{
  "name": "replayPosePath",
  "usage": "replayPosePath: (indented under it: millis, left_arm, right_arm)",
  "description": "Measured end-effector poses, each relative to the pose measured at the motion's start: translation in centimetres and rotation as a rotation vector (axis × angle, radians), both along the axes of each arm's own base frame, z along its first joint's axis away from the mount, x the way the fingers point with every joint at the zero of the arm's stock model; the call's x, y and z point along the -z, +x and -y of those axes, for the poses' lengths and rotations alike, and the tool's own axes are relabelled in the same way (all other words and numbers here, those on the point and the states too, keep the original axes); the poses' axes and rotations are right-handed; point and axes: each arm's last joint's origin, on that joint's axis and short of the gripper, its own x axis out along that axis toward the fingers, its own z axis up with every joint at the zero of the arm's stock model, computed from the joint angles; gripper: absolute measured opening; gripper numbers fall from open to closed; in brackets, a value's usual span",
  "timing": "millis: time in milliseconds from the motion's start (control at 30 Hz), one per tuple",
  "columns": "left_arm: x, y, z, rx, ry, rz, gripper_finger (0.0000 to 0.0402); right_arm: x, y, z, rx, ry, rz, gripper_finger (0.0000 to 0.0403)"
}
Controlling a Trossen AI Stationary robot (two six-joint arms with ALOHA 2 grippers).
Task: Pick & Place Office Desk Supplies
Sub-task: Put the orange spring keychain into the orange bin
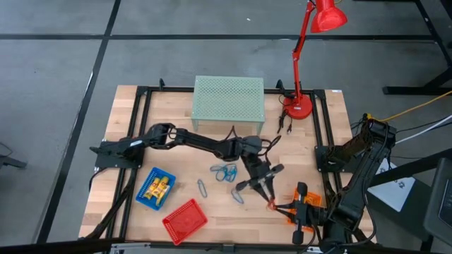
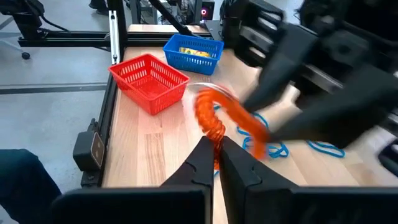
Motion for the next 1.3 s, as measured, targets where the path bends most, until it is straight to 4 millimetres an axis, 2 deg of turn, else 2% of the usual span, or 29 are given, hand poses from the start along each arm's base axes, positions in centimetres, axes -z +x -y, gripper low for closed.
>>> replayPosePath:
  millis: [133,300,633,733,800,867,1000,1100,1200,1300]
  left_arm:
    - [0.4,0.4,-1.9,-0.045,0.004,-0.053,0.0146]
    - [0.6,0.5,-4.0,-0.039,-0.009,-0.110,0.0184]
    - [1.8,0.7,-7.7,-0.105,0.007,-0.223,0.0181]
    - [2.0,0.5,-8.7,-0.146,0.027,-0.261,0.0176]
    - [1.3,0.1,-9.0,-0.148,0.038,-0.267,0.0173]
    - [0.2,-0.9,-9.1,-0.148,0.068,-0.272,0.0170]
    - [-2.8,-4.5,-8.7,-0.233,0.179,-0.263,0.0169]
    - [-4.9,-7.7,-8.2,-0.310,0.217,-0.213,0.0168]
    - [-6.9,-11.5,-7.5,-0.411,0.227,-0.149,0.0169]
    - [-7.3,-15.7,-6.8,-0.526,0.228,-0.136,0.0169]
  right_arm:
    - [0.1,-0.1,0.1,0.004,0.002,-0.015,0.0008]
    - [0.5,-0.4,0.5,0.018,0.019,-0.051,0.0008]
    - [1.2,-1.0,1.1,0.052,0.134,-0.198,0.0009]
    - [2.0,-1.9,1.3,0.081,0.155,-0.218,0.0009]
    - [2.9,-3.0,1.3,0.082,0.133,-0.194,0.0009]
    - [3.8,-4.3,1.4,0.083,0.126,-0.150,0.0009]
    - [4.5,-7.0,1.5,0.083,0.134,-0.026,0.0009]
    - [4.3,-8.1,1.9,0.088,0.136,0.024,0.0009]
    - [4.5,-8.8,2.3,0.114,0.164,-0.034,0.0009]
    - [4.6,-9.4,2.4,0.136,0.215,-0.060,0.0009]
